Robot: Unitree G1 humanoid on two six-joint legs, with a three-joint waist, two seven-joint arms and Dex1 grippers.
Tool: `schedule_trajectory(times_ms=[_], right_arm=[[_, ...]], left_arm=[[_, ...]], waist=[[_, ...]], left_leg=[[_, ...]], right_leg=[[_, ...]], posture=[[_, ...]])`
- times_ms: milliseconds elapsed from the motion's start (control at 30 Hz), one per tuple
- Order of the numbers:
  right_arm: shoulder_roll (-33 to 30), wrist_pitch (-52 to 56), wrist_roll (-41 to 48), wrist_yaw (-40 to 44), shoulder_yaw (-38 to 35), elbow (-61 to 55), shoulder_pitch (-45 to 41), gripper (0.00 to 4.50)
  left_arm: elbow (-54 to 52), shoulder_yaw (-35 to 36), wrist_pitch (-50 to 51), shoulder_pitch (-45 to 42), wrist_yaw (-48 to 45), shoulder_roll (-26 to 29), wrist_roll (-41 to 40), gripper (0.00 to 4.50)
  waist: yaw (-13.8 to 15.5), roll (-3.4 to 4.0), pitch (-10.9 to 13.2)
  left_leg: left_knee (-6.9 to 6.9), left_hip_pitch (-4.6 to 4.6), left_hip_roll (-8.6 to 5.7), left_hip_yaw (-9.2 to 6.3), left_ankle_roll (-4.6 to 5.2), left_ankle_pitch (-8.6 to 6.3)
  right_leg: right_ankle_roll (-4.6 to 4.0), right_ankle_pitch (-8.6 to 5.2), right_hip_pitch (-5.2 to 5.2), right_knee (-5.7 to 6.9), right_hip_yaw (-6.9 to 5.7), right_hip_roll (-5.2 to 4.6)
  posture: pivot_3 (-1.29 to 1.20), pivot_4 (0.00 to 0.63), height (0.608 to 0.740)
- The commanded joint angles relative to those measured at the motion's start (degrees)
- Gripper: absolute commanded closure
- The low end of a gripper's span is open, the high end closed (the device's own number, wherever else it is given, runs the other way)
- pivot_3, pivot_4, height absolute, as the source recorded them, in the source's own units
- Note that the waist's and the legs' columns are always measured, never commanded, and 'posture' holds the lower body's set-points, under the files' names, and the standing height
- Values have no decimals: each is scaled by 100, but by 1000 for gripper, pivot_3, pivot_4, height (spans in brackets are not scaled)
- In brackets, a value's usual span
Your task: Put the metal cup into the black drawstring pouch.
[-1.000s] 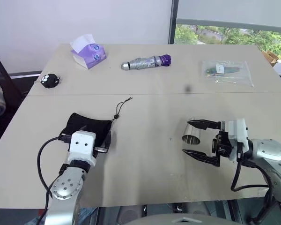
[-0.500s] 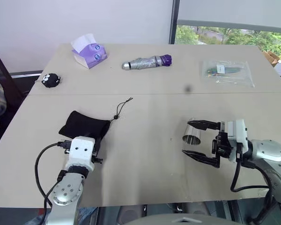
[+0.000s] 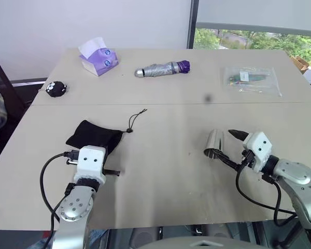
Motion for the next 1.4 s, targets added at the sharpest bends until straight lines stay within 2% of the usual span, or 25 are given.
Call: schedule_trajectory(times_ms=[33,233,267,333,433,467,600,767,867,933,1167,1400], right_arm=[[14,-197,-45,45,21,-86,146,0],[242,-172,-311,-289,71,129,45,0],[338,-101,-336,-433,18,166,-15,249],[409,-70,-422,-594,-46,252,-88,813],[372,-130,-510,-619,-98,314,-135,2060],[369,-117,-500,-613,-117,283,-153,2668],[296,127,-396,-442,45,-188,-476,4433],[528,1315,238,-312,634,-1076,-1168,4433],[701,2188,444,-514,935,-1304,-1547,4433],[912,2344,428,-659,1098,-1227,-1862,4433],[1751,2488,121,-1303,1425,-638,-2801,4433],[1982,2222,-276,-1478,1718,-106,-2893,4433]], left_arm=[[-273,79,44,-49,-22,42,-59,4474],[-282,60,119,-139,-50,27,-61,4474],[-289,46,132,-166,-51,19,-66,4496],[-297,19,158,-208,-47,7,-59,4500],[-282,4,206,-302,-41,14,-40,4500],[-283,1,239,-368,-39,19,-43,4500],[-463,-95,783,-1095,6,-43,-177,4500],[-553,-536,1977,-2496,-100,-280,-627,4500],[-560,-663,2497,-2963,-106,-485,-942,4500],[-530,-781,2666,-3156,-176,-515,-1092,4500],[-314,-955,2680,-3452,-468,-555,-1539,4500],[-408,-944,2710,-3390,-635,-516,-1883,4500]], waist=[[-1,0,0],[-7,-1,0],[-6,-1,0],[-8,-1,0],[1,-1,0],[2,-1,0],[6,-1,3],[-4,-4,-1],[-18,-5,-2],[-29,-5,-1],[-55,-5,0],[-82,-5,0]], left_leg=[[0,0,0,0,0,0],[2,2,0,1,0,0],[2,2,-1,1,0,0],[2,2,0,0,0,0],[2,1,-1,0,0,0],[1,0,-2,0,0,0],[2,-1,-4,-2,1,1],[12,5,-10,-10,1,2],[10,1,-14,-14,1,2],[9,-3,-14,-15,0,1],[4,-9,-17,-19,-1,1],[5,-10,-19,-17,-1,2]], right_leg=[[0,0,0,0,0,0],[1,0,1,2,2,2],[1,0,1,3,2,2],[1,0,0,4,1,3],[1,0,0,3,1,3],[1,0,0,3,2,3],[1,0,0,4,0,3],[1,4,6,14,2,16],[9,7,6,13,2,23],[25,16,4,13,2,23],[25,16,0,10,-3,24],[25,16,0,10,-1,22]], posture=[[0,150,740],[0,150,740],[0,150,740],[0,150,740],[0,150,740],[0,150,740],[0,150,740],[0,150,740],[0,150,740],[0,150,740],[0,150,740],[0,150,740]])
